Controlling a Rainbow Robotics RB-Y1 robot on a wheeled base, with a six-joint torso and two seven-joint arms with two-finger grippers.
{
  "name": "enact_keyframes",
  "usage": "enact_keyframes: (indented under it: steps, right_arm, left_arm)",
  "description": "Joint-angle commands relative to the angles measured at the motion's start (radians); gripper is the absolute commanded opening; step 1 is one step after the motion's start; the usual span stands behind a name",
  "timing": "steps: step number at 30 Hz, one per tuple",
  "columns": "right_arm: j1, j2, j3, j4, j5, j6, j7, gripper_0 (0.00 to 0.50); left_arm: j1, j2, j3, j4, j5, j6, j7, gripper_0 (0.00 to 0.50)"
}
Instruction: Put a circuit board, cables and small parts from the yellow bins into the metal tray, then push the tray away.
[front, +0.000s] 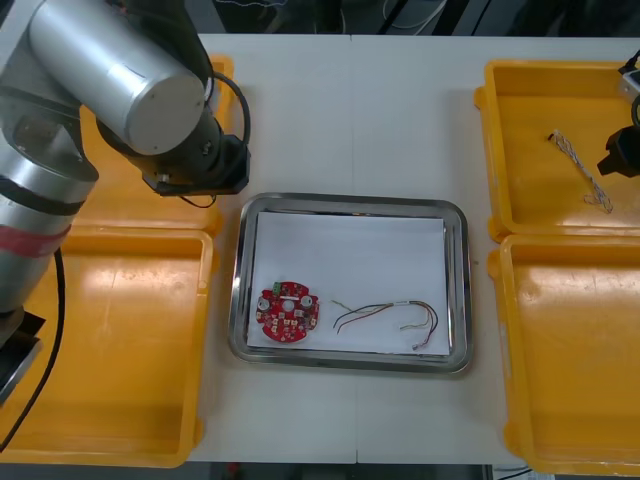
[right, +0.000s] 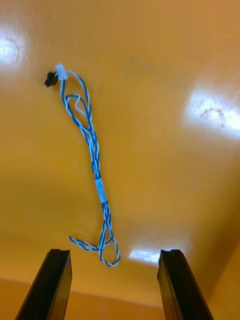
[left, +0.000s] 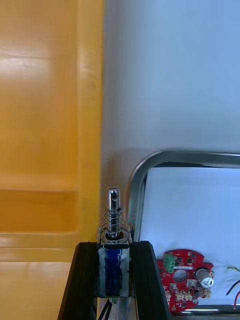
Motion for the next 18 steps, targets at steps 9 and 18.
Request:
enact_keyframes:
  steps: [9,18]
  right_arm:
    - [-0.138,0.068,0.044,0.182,0.018,-0.174,0.068,0.5]
    - [-0.141,0.084,0.086,0.258,0.004,-0.264,0.084,0.5]
  left_arm:
    - [-0.076,-0.055,-0.227,-0.017,-0.051,-0.104,0.168,0.0]
    - [-0.076,-0.055,-0.34,0.089,-0.074,-0.231,0.221,0.0]
